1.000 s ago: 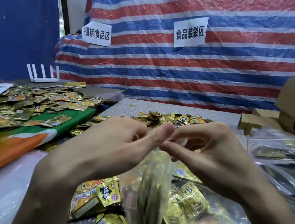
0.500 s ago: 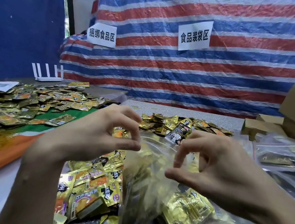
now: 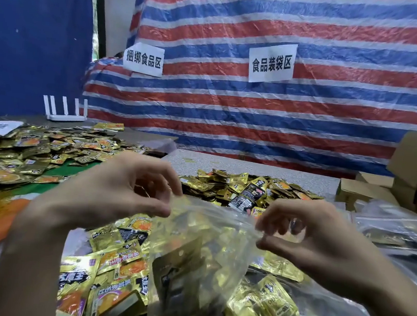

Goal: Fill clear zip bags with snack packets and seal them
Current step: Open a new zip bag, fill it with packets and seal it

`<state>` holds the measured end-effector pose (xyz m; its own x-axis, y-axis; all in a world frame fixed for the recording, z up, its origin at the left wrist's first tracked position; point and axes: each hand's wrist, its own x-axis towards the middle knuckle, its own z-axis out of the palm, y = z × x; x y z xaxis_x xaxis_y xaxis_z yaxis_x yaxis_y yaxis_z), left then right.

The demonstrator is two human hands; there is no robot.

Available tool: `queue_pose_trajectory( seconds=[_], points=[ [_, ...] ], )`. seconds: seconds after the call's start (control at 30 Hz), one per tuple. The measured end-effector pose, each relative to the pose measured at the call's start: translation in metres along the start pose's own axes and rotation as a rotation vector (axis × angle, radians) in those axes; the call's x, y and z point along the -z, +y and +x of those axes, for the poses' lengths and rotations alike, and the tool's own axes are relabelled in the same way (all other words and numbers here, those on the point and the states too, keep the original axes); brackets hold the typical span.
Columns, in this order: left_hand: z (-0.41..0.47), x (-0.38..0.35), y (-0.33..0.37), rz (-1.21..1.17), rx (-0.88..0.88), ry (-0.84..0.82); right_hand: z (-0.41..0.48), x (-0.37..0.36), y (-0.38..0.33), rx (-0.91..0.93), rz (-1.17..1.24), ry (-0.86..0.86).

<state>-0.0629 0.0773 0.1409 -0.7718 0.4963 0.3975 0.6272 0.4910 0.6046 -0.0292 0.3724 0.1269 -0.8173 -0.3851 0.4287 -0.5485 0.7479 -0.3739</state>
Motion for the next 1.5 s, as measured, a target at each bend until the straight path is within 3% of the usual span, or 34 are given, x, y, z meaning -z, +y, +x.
queue_pose_trajectory(
  seconds=[0.13, 0.4, 0.6, 0.9, 1.13, 1.27, 1.37, 1.5],
  points=[
    [0.002, 0.002, -0.007, -0.071, -0.008, 0.126, 0.001, 0.003, 0.003, -0.005, 0.171, -0.006],
    [0.004, 0.002, -0.017, -0.031, 0.129, -0.039, -0.001, 0.004, 0.006, -0.098, 0.328, -0.158],
    [-0.003, 0.01, -0.02, -0.146, 0.087, -0.078, -0.003, 0.01, 0.006, -0.073, 0.402, -0.169],
    [-0.005, 0.013, -0.024, -0.269, -0.074, 0.261, -0.004, 0.015, -0.002, -0.091, 0.582, 0.088],
    [0.025, -0.019, -0.024, -0.367, 0.009, 0.318, 0.006, -0.002, 0.008, -0.254, 0.424, 0.213],
    [0.034, -0.032, -0.015, -0.305, -0.002, 0.286, 0.004, -0.002, 0.006, -0.284, 0.232, 0.137],
    [0.036, -0.04, -0.004, -0.267, -0.044, 0.262, 0.004, -0.012, -0.009, -0.211, 0.088, 0.155],
    [0.035, -0.047, 0.01, -0.258, -0.104, 0.215, 0.006, -0.028, -0.027, -0.092, 0.065, 0.176]
  ],
)
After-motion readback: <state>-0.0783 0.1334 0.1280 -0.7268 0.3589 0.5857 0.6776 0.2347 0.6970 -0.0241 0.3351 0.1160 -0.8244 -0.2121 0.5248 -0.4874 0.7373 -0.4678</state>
